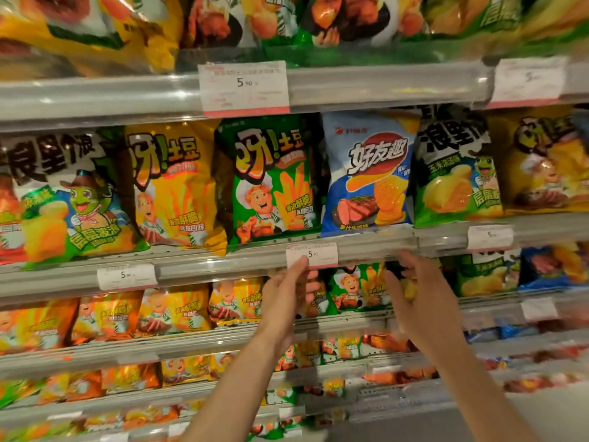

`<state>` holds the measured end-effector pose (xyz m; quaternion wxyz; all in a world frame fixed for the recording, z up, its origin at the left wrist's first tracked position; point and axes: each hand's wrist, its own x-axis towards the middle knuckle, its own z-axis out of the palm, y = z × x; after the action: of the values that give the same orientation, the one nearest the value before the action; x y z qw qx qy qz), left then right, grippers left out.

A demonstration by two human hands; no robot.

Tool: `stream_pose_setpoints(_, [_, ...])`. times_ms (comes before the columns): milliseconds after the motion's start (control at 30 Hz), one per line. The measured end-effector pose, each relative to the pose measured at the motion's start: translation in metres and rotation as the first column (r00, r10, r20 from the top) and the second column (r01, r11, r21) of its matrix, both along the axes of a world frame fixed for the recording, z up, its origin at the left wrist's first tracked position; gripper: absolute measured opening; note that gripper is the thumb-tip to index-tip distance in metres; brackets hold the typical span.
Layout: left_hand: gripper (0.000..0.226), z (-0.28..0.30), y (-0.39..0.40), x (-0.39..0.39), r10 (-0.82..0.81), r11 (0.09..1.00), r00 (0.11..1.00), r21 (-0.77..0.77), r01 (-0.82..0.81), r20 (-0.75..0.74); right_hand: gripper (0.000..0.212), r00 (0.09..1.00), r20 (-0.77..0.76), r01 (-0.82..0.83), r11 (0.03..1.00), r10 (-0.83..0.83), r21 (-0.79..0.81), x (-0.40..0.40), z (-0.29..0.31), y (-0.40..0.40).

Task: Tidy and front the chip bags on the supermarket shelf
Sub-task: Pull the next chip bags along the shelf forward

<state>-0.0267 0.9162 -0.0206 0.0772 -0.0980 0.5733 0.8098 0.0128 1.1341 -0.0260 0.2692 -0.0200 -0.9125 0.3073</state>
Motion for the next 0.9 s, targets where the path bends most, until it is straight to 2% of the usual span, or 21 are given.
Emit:
stream_pose_setpoints(133, [0.045, -0.002, -0.001, -0.010, -0.005, 1.000, 1.000, -0.004, 0.005, 0.028, 0.049, 0.996, -0.085, -0.034, 0.998, 0.039, 0.061, -0.012, 0.024, -0.010])
stream_pose_setpoints(200, [0.050, -0.003, -0.003, -0.013, -0.018, 1.000, 1.000, -0.016, 0.018, 0.021, 0.047, 0.995, -0.073, -0.060, 0.996, 0.065, 0.063, -0.022, 0.043, -0.018])
stream_pose_setpoints(267, [0.052, -0.006, -0.006, -0.015, -0.035, 0.999, 0.999, -0.020, 0.035, 0.017, 0.038, 0.991, -0.052, -0.121, 0.993, 0.121, -0.002, -0.033, 0.062, -0.028])
stream_pose_setpoints(367, [0.052, -0.007, -0.008, -0.015, -0.060, 0.998, 0.998, -0.012, 0.060, 0.010, 0.029, 0.954, -0.093, -0.295, 0.943, 0.284, -0.151, -0.051, 0.089, -0.051])
stream_pose_setpoints(433, [0.051, -0.006, -0.009, -0.014, -0.074, 0.997, 0.997, -0.012, 0.074, -0.002, 0.035, 0.932, -0.037, -0.360, 0.904, 0.361, -0.232, -0.065, 0.107, -0.068])
stream_pose_setpoints(567, [0.050, -0.004, -0.011, -0.010, -0.091, 0.995, 0.996, -0.031, 0.090, -0.019, 0.074, 0.886, 0.145, -0.386, 0.874, 0.440, -0.294, -0.098, 0.127, -0.099])
stream_pose_setpoints(600, [0.050, -0.004, -0.011, -0.010, -0.096, 0.995, 0.995, -0.038, 0.095, -0.022, 0.078, 0.877, 0.164, -0.385, 0.864, 0.452, -0.323, -0.105, 0.129, -0.106])
stream_pose_setpoints(700, [0.051, -0.004, -0.011, -0.009, -0.091, 0.995, 0.995, -0.041, 0.090, -0.032, 0.067, 0.889, 0.152, -0.336, 0.839, 0.433, -0.427, -0.120, 0.131, -0.117])
stream_pose_setpoints(767, [0.050, -0.004, -0.011, -0.009, -0.080, 0.996, 0.996, -0.049, 0.078, -0.043, 0.060, 0.899, 0.112, -0.301, 0.784, 0.423, -0.543, -0.127, 0.129, -0.120])
stream_pose_setpoints(900, [0.048, -0.004, -0.011, -0.009, -0.077, 0.995, 0.996, -0.059, 0.074, -0.049, 0.051, 0.899, 0.082, -0.278, 0.705, 0.431, -0.653, -0.132, 0.126, -0.120])
